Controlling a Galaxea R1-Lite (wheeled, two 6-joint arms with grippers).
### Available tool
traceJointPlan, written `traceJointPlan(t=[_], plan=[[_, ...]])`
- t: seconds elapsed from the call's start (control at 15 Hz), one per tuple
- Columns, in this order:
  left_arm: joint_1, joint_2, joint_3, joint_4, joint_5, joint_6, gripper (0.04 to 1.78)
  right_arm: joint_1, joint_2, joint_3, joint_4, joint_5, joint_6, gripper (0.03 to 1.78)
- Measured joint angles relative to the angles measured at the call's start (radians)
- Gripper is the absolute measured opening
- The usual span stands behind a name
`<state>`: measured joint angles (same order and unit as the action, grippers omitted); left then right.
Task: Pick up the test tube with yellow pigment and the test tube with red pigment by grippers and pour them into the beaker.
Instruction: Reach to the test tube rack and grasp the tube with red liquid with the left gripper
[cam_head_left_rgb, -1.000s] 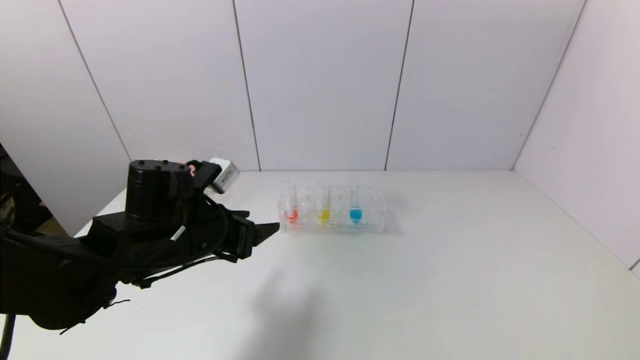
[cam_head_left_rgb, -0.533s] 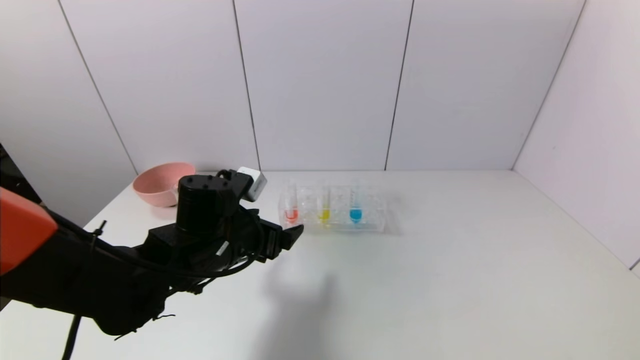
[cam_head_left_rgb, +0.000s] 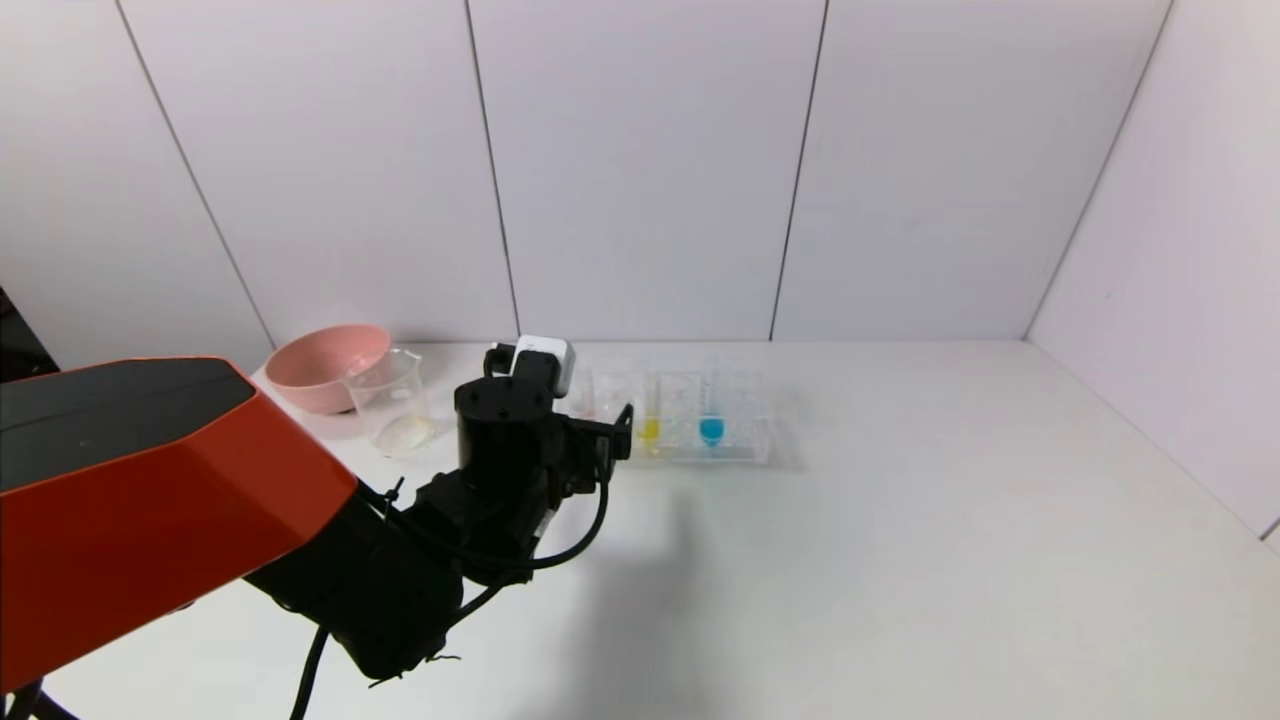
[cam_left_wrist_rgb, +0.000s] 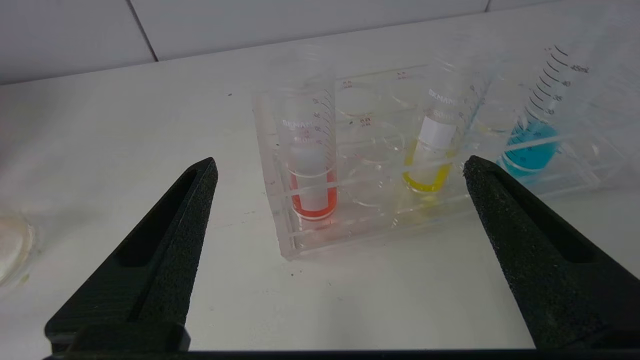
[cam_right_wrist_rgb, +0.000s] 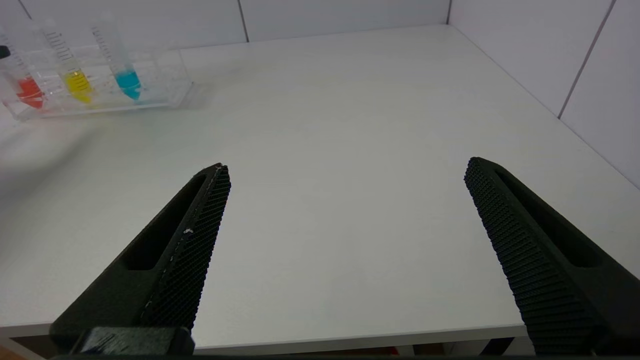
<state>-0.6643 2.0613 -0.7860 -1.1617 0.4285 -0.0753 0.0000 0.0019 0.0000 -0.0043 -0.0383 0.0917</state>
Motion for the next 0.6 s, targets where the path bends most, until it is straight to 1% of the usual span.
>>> traceJointPlan(t=[0.13, 0.27, 0.6], plan=[[-0.006, 0.022, -0.032, 0.001, 0.053, 0.001, 1.72, 0.000, 0.000, 0.000, 0.000, 0.000, 0.000, 1.71], [-0.005, 0.040, -0.054, -0.002, 0.081, -0.001, 1.72, 0.000, 0.000, 0.000, 0.000, 0.000, 0.000, 1.71], [-0.006, 0.074, -0.103, -0.004, 0.089, -0.005, 1.72, 0.000, 0.000, 0.000, 0.000, 0.000, 0.000, 1.71]])
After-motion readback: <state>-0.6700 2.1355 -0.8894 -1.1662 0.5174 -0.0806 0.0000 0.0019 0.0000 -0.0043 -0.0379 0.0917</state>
